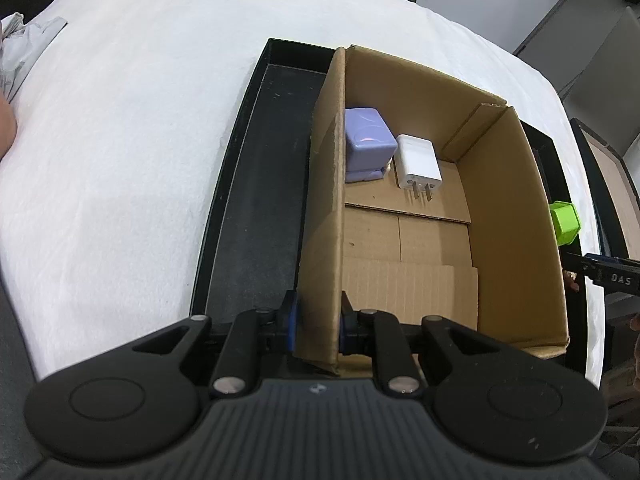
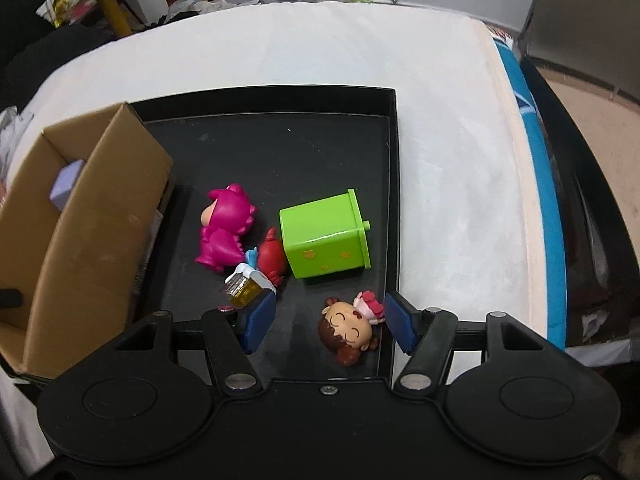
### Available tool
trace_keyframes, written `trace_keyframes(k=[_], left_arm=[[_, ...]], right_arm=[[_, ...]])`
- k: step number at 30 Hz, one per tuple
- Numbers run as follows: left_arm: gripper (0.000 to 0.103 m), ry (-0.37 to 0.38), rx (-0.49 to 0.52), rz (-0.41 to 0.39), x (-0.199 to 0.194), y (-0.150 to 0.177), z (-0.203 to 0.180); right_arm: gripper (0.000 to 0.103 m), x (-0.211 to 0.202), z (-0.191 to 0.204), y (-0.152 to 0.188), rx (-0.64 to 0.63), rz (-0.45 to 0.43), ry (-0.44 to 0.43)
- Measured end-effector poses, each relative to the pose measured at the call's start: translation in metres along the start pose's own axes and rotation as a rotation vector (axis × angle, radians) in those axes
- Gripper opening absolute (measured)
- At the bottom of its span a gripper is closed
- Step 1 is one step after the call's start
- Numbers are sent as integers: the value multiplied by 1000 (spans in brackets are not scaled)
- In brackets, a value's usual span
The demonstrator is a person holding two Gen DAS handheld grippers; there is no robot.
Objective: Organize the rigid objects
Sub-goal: 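Grasp the brown-haired doll figurine with the right tool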
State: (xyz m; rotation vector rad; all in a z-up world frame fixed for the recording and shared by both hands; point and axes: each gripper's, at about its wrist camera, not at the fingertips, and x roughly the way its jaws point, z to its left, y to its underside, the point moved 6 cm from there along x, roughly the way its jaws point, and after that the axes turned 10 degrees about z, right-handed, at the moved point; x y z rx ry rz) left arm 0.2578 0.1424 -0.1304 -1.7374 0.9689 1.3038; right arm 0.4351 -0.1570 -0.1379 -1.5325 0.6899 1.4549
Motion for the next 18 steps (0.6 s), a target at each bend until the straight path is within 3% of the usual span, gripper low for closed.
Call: trace_keyframes(k=[11,18], left_arm=[[17,-9,-2,1,4,1,-2],[17,-7,-4,2,5,1,-2]], right_arm=[[54,21,17,4,-118,5,103],[39,19,19,5,-151,7,121]])
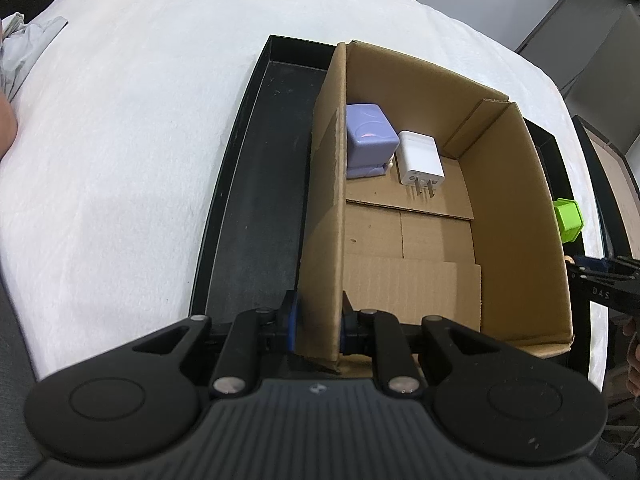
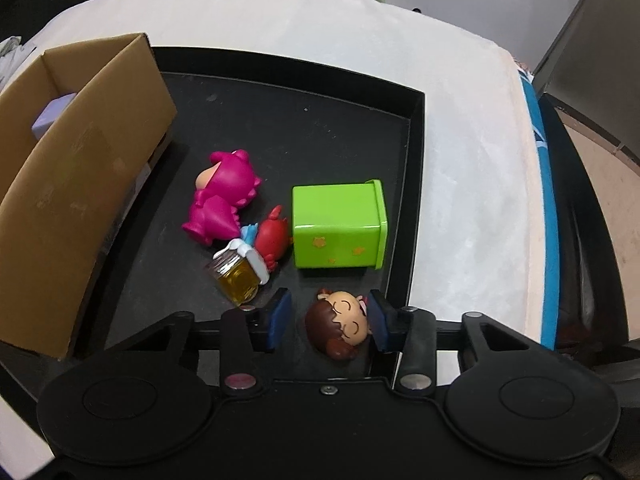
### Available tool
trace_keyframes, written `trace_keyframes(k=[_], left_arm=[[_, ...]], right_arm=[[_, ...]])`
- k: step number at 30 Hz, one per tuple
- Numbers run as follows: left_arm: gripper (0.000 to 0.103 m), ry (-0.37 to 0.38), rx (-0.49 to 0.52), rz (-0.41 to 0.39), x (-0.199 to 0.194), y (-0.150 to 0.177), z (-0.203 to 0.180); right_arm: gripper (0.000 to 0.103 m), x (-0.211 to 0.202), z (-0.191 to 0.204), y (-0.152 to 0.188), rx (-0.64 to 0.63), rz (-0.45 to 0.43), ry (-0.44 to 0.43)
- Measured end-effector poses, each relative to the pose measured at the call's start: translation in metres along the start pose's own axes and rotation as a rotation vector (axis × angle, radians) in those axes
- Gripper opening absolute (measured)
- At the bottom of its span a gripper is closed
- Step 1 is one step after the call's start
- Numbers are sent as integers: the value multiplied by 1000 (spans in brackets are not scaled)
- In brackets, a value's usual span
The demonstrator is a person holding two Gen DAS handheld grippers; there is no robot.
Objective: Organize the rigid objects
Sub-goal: 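Grasp the brown-haired doll figurine with the right tool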
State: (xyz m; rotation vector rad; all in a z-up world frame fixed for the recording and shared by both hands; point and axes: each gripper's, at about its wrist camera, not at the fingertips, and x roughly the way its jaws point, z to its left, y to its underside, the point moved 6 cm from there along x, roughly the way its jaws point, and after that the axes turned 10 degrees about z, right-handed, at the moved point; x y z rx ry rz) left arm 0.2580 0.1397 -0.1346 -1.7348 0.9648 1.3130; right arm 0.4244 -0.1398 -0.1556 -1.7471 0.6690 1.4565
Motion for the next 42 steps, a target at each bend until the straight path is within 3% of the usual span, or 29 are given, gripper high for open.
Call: trace_keyframes(k=[14,17,19,21,33,38,42], left_arm=[[18,12,-1,2,1,1,1],[18,15,-2,2,1,1,1],[18,14,-1,1,1,1,1],[18,14,-1,0,1,1,1],[18,11,2,-1,0,1,1],[18,6,2,2,0,1,0],[18,-2,2,4,1,1,0]], right_arm=[[39,-14,15,12,13,121,-228],[44,-19,15,11,-1,111,-223],[58,-21,14,10,-10,99,-203],[64,-23,12,9,-12,91,-182],[68,19,15,16,80,178,-134],[66,20,20,14,103,155,-105],[48,16,20,14,70,150,-97]])
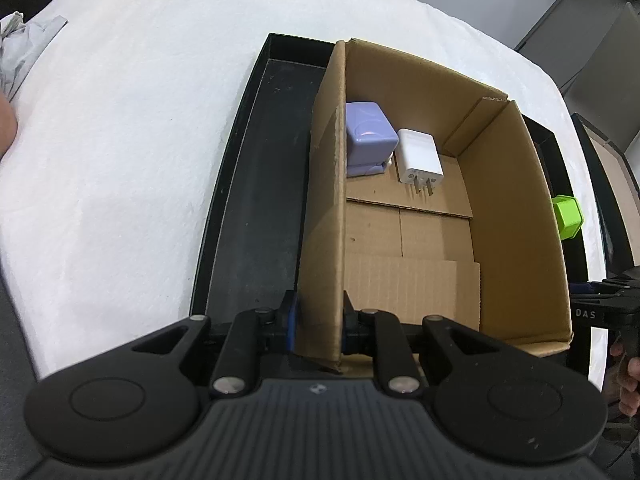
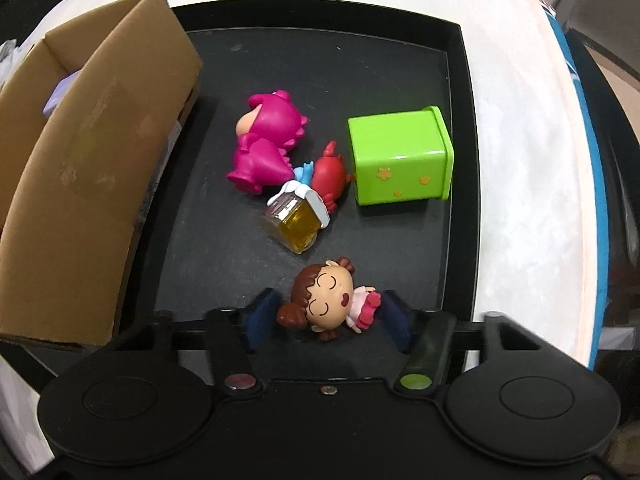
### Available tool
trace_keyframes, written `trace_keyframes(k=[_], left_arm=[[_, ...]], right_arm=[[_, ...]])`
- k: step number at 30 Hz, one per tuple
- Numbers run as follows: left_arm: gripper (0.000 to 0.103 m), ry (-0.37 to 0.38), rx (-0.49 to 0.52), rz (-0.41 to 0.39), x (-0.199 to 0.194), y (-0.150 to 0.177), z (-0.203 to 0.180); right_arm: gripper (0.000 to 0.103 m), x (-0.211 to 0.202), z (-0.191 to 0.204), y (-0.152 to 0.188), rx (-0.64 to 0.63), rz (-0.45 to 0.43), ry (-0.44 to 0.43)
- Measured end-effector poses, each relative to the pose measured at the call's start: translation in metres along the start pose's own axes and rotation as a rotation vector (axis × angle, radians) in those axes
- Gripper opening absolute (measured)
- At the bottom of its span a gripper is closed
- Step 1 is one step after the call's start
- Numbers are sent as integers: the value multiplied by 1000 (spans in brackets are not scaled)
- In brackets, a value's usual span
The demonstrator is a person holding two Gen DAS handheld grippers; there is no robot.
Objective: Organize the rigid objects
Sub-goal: 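Grasp the brown-haired doll figurine with the right tool, then carry the doll into the box and open the right tool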
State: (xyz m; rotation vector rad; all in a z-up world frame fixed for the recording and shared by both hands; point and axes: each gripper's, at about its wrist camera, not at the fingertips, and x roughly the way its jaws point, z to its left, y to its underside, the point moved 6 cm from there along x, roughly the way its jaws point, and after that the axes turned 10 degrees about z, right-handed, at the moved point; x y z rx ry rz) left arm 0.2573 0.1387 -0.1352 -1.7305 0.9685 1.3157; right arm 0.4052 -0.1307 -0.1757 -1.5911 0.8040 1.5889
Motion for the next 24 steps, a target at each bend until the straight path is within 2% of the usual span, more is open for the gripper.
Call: trace_keyframes(k=[6,24], left_arm=[[18,-21,2,0,0,0,-2],[16,-41,3,-25,-4,8,-11]], right_arm=[[48,-8,2,1,-18,7,-32],[48,-82,19,-10,-83,-151,-136]])
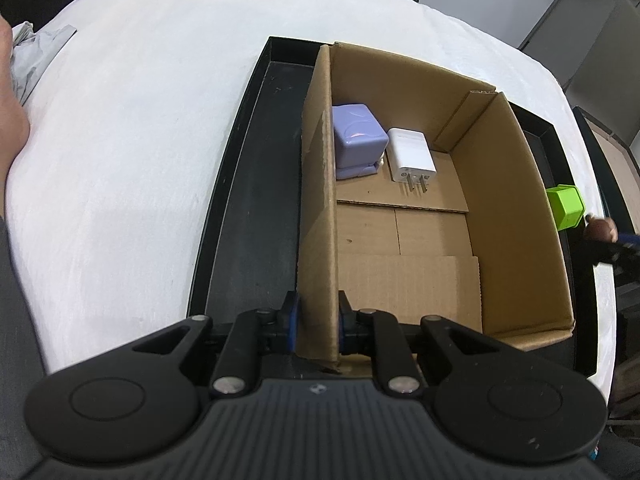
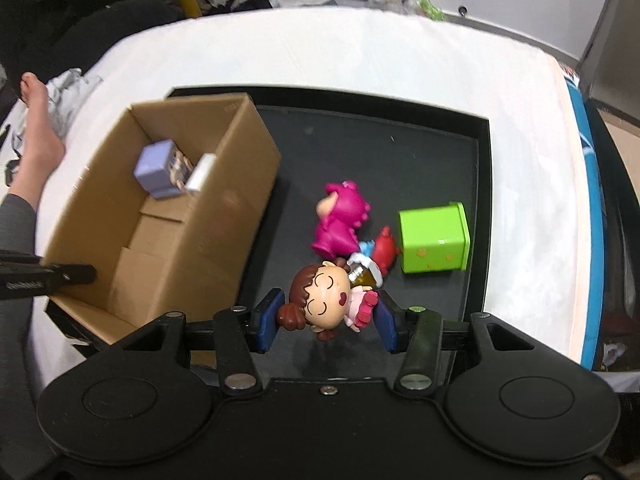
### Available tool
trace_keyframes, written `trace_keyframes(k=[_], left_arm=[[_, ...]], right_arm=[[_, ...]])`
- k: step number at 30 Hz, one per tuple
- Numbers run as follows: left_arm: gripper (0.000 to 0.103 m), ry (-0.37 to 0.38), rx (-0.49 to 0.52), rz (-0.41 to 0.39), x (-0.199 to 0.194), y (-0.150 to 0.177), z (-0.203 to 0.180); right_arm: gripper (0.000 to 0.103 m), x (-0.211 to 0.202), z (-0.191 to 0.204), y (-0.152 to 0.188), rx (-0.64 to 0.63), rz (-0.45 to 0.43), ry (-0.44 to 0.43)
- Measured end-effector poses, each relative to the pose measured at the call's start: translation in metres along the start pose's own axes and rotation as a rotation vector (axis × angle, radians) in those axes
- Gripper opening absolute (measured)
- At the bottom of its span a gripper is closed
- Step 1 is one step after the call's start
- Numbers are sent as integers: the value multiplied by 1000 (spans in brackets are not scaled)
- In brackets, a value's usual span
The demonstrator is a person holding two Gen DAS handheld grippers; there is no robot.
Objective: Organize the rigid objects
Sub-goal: 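Carry the doll into the box and open the right tool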
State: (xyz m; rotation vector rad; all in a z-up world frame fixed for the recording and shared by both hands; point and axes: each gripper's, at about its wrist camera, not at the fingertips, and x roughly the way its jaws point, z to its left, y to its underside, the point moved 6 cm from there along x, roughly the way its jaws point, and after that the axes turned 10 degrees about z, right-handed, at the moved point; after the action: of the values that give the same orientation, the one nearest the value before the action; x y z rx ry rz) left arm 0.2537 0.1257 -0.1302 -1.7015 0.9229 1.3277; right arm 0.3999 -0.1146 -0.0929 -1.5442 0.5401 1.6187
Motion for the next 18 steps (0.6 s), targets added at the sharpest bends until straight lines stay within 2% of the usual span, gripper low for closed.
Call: trace_keyframes(k=[12,18], left_arm=[[16,-1,-3,5,0,-3,-2],[16,-1,-8,7,1,-4,-4]], right_arm=[[48,-51,11,-17,7,-141,-68],[48,-61,27,-22,-17,-157,-89]])
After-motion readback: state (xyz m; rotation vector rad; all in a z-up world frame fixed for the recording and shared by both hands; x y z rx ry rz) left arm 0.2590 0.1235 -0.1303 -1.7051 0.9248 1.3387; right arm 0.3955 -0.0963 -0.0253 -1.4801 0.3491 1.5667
